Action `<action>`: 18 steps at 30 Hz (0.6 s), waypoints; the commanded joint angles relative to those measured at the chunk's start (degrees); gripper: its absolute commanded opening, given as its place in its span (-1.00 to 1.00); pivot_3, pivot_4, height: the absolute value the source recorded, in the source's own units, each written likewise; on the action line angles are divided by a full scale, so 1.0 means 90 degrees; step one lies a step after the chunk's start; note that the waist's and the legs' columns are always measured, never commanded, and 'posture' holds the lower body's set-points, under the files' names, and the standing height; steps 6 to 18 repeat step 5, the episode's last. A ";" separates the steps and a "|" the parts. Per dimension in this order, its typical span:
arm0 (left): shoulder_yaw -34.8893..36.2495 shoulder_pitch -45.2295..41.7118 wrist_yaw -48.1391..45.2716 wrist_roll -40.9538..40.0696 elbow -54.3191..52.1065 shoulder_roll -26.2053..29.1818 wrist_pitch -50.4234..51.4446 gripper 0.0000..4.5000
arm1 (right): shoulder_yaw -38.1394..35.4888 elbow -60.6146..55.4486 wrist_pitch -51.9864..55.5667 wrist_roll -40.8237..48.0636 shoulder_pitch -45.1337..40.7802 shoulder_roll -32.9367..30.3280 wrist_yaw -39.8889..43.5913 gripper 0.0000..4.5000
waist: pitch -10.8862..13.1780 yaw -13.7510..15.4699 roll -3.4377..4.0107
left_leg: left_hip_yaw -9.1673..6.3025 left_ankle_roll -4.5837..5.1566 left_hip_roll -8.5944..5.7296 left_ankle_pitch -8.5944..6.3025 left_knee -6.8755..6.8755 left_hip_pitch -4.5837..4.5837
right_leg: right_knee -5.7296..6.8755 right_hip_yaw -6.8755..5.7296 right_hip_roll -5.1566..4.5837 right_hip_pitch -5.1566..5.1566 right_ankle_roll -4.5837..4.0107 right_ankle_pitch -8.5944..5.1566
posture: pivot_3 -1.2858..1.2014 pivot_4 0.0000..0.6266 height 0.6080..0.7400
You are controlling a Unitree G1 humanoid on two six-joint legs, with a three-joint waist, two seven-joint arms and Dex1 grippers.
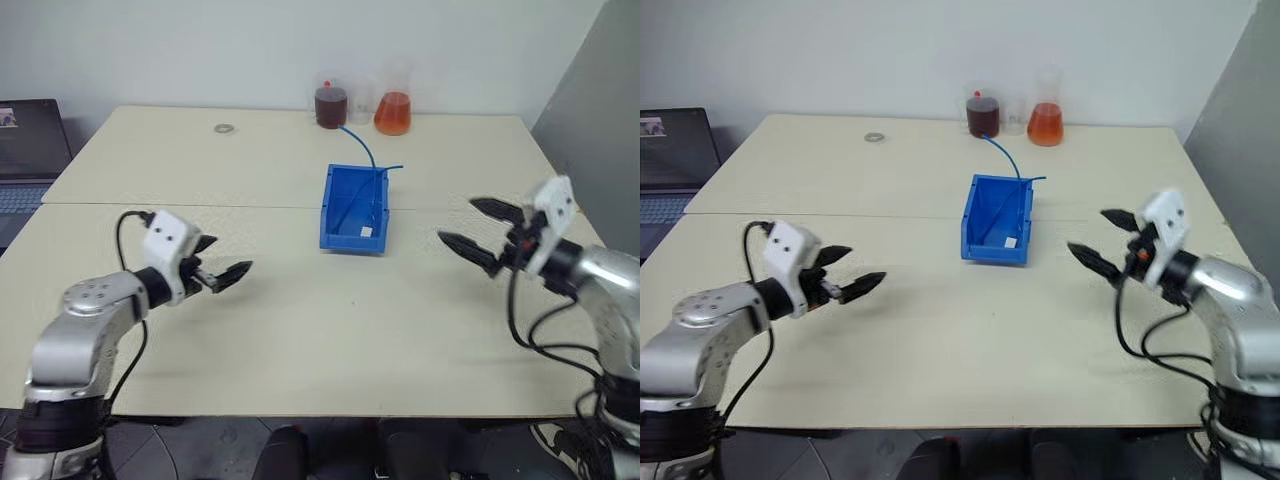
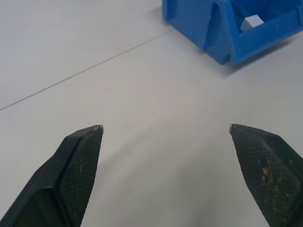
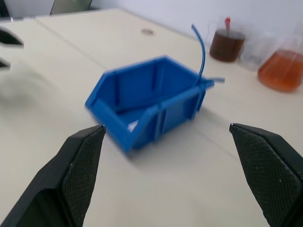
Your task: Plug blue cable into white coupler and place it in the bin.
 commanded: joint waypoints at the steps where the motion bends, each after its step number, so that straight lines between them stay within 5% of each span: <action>1: 0.0524 0.0082 0.0311 -0.0127 -0.0224 -0.0179 -0.0350 1.00 | -0.0418 -0.0361 -0.0267 0.0243 0.0387 -0.0204 0.0032 0.99 | 0.0001 -0.0017 -0.0001 | 0.0001 0.0000 0.0002 0.0000 0.0005 0.0018 | 0.0001 0.0001 0.0004 0.0017 -0.0001 0.0001 | 0.03 -0.52 1.00; 5: 0.0516 0.0237 0.0487 0.0056 -0.0274 -0.0272 -0.0612 1.00 | -0.0348 -0.0328 -0.0339 0.0379 0.0539 -0.0202 -0.0060 0.99 | 0.0003 -0.0041 -0.0002 | 0.0011 0.0002 0.0005 0.0000 0.0002 0.0091 | 0.0001 0.0013 0.0010 0.0071 0.0007 0.0013 | 0.03 -0.52 1.00; 18: 0.0516 0.0237 0.0487 0.0056 -0.0274 -0.0272 -0.0612 1.00 | -0.0348 -0.0328 -0.0339 0.0379 0.0539 -0.0202 -0.0060 0.99 | 0.0003 -0.0041 -0.0002 | 0.0011 0.0002 0.0005 0.0000 0.0002 0.0091 | 0.0001 0.0013 0.0010 0.0071 0.0007 0.0013 | 0.03 -0.52 1.00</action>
